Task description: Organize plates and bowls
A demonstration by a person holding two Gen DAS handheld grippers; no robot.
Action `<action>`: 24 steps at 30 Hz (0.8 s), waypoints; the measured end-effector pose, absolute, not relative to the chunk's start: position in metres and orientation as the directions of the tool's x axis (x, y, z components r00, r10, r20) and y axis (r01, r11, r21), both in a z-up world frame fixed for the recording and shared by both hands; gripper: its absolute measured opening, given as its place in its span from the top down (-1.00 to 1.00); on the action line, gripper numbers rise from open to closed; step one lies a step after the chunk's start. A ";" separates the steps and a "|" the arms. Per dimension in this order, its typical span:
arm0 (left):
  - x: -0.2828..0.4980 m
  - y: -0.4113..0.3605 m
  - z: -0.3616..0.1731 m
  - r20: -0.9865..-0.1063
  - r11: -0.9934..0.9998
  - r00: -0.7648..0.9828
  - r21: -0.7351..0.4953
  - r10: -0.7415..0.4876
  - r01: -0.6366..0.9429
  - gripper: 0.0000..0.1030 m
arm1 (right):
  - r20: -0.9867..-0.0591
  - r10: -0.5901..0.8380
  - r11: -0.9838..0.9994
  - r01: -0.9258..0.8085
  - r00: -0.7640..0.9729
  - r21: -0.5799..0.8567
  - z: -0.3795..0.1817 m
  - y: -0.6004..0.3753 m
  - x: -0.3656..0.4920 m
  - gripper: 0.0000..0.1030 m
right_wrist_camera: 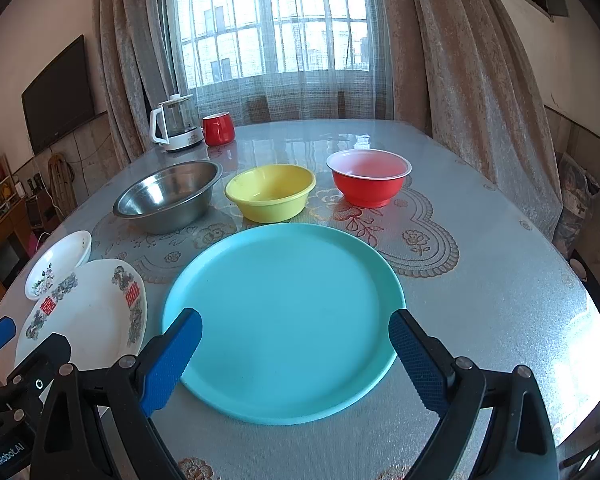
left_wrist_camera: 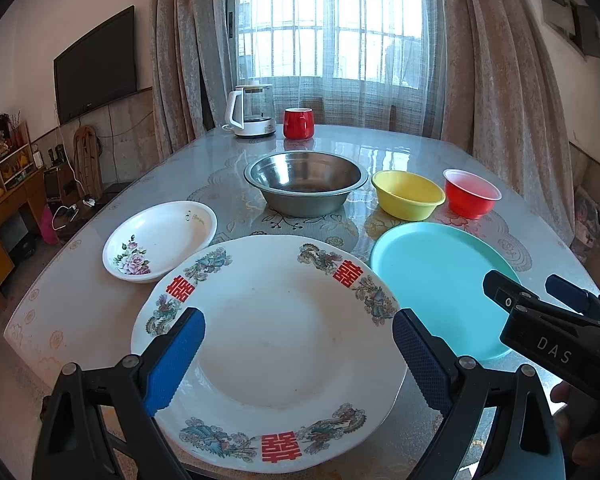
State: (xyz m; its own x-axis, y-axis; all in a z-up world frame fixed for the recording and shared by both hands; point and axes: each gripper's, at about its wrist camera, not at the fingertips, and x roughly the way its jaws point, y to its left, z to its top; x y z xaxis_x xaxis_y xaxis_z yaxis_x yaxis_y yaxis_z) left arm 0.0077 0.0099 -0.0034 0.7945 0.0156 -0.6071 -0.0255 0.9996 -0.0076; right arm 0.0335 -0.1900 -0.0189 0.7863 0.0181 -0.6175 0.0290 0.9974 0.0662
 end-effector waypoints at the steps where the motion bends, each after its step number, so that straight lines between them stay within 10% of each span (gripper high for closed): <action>1: 0.008 0.010 -0.003 -0.607 1.000 0.795 -0.007 0.016 -0.025 -0.85 | -0.618 0.018 0.997 0.030 0.786 0.066 -0.019 -0.190 0.034 -0.87; 24: 0.013 -0.006 0.001 -0.611 1.000 0.792 0.025 0.004 0.015 -0.85 | -0.622 0.003 0.993 0.070 0.783 0.094 -0.019 -0.210 0.036 -0.87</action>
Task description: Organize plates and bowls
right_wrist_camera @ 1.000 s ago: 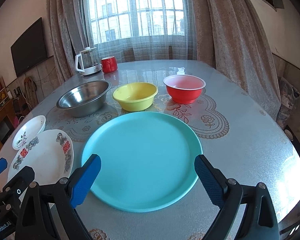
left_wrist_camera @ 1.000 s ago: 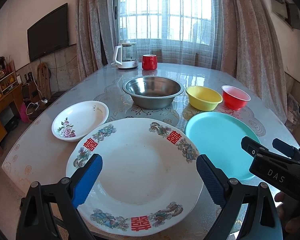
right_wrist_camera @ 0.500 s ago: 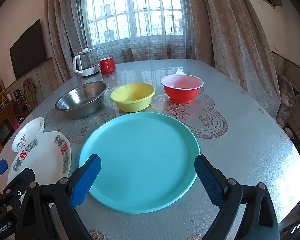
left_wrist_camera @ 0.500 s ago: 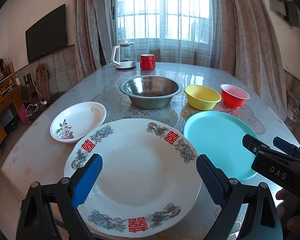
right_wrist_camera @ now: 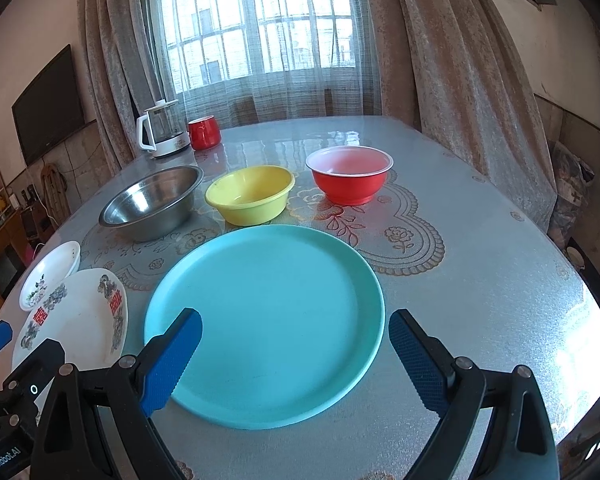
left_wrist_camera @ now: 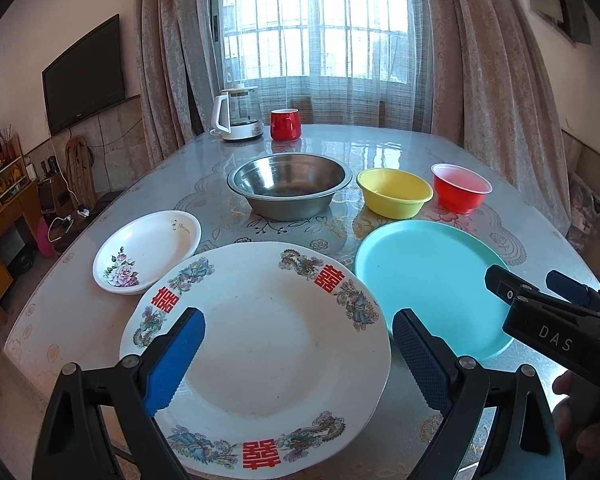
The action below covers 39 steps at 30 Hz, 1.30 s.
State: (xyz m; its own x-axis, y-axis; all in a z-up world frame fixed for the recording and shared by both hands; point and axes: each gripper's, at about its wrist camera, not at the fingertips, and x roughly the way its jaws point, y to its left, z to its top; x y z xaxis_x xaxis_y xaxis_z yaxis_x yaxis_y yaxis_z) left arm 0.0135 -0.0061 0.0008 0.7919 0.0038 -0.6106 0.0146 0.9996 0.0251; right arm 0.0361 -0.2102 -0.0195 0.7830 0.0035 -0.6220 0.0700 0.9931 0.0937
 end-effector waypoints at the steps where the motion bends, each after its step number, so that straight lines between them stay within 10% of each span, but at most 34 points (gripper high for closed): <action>1: 0.014 -0.007 0.001 -0.611 0.999 0.792 0.027 0.002 0.018 -0.85 | -0.623 0.003 0.993 0.072 0.783 0.096 -0.019 -0.211 0.036 -0.87; 20: 0.047 -0.015 0.007 -0.669 0.987 0.729 -0.053 -0.146 0.149 -0.81 | -0.679 0.129 0.963 0.072 0.723 0.259 -0.036 -0.252 0.040 -0.71; 31: 0.115 -0.028 0.014 -0.754 0.945 0.589 -0.129 -0.290 0.300 0.17 | -0.718 0.193 0.932 0.104 0.668 0.347 -0.054 -0.278 0.046 0.14; 39: 0.160 -0.048 -0.004 -0.817 0.940 0.504 -0.128 -0.281 0.317 0.31 | -0.730 0.179 0.947 0.085 0.659 0.308 -0.059 -0.278 0.050 0.31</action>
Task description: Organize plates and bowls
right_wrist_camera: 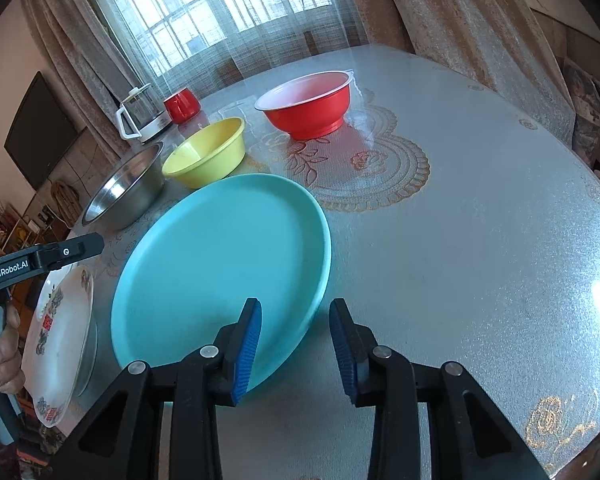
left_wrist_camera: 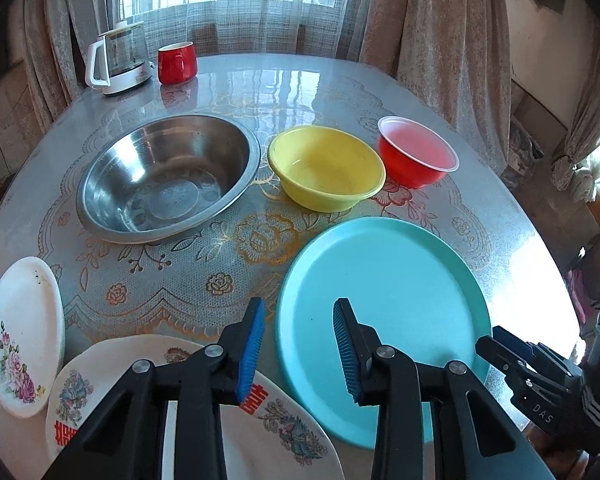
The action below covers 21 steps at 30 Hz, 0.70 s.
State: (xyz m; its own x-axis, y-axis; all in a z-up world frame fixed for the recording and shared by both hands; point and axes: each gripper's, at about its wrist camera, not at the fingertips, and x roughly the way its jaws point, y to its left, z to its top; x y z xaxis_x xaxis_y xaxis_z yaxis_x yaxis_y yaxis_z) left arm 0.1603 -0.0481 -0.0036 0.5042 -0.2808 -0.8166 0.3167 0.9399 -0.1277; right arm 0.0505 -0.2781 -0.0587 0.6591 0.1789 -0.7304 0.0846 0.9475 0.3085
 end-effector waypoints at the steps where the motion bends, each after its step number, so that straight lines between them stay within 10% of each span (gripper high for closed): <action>1: 0.163 -0.051 -0.006 -0.818 0.940 0.506 -0.115 -0.273 0.322 0.31 | -0.731 0.181 0.949 0.079 0.658 0.306 -0.059 -0.278 0.051 0.31; 21: 0.202 -0.079 -0.042 -0.889 0.910 0.406 -0.030 -0.213 0.413 0.31 | -0.740 0.136 0.976 0.040 0.659 0.214 -0.059 -0.273 0.058 0.53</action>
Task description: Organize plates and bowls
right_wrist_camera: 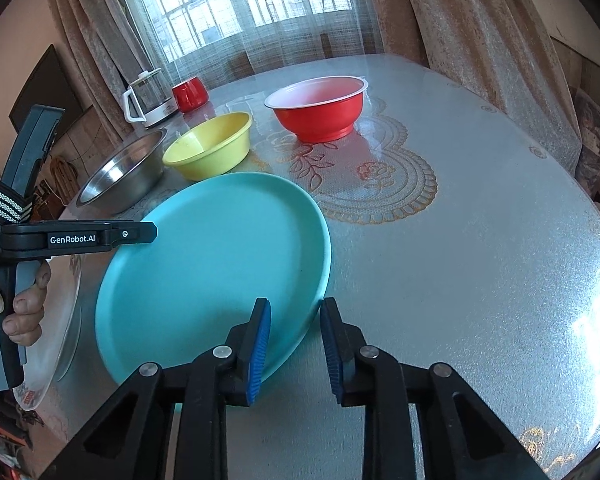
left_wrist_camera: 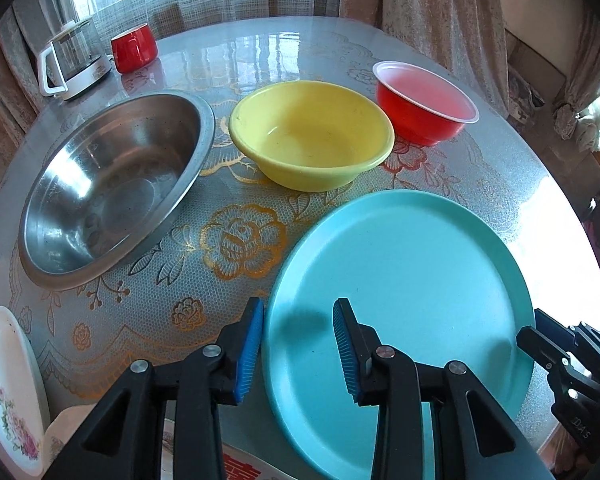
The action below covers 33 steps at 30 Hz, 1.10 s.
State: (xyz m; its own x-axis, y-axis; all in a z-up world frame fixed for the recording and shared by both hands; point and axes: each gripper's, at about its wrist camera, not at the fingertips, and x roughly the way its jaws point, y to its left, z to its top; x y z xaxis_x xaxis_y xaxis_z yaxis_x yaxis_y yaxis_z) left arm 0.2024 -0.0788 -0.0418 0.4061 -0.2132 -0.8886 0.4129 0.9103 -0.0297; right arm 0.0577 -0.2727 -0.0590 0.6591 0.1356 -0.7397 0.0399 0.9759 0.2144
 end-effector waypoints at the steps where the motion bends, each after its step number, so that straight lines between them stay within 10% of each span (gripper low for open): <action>1: 0.202 -0.081 -0.043 -0.889 0.907 0.408 -0.017 -0.206 0.420 0.31 | -0.740 0.131 0.977 0.041 0.660 0.210 -0.059 -0.273 0.058 0.55; 23: 0.166 -0.116 -0.043 -0.877 0.873 0.432 0.030 -0.210 0.486 0.34 | -0.757 0.022 0.967 0.179 0.653 0.183 -0.057 -0.315 0.062 0.71; 33: 0.147 -0.098 -0.037 -0.851 0.934 0.487 -0.014 -0.198 0.356 0.35 | -0.764 0.003 0.980 0.151 0.646 0.132 -0.056 -0.303 0.064 0.48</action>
State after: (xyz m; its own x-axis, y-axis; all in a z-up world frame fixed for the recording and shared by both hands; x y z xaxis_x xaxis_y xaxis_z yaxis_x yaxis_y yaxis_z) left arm 0.1466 -0.0980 -0.0368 0.4870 -0.1981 -0.8506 0.3559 0.9344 -0.0139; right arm 0.0636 -0.3032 -0.0556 0.6455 0.0033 -0.7637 0.1514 0.9796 0.1322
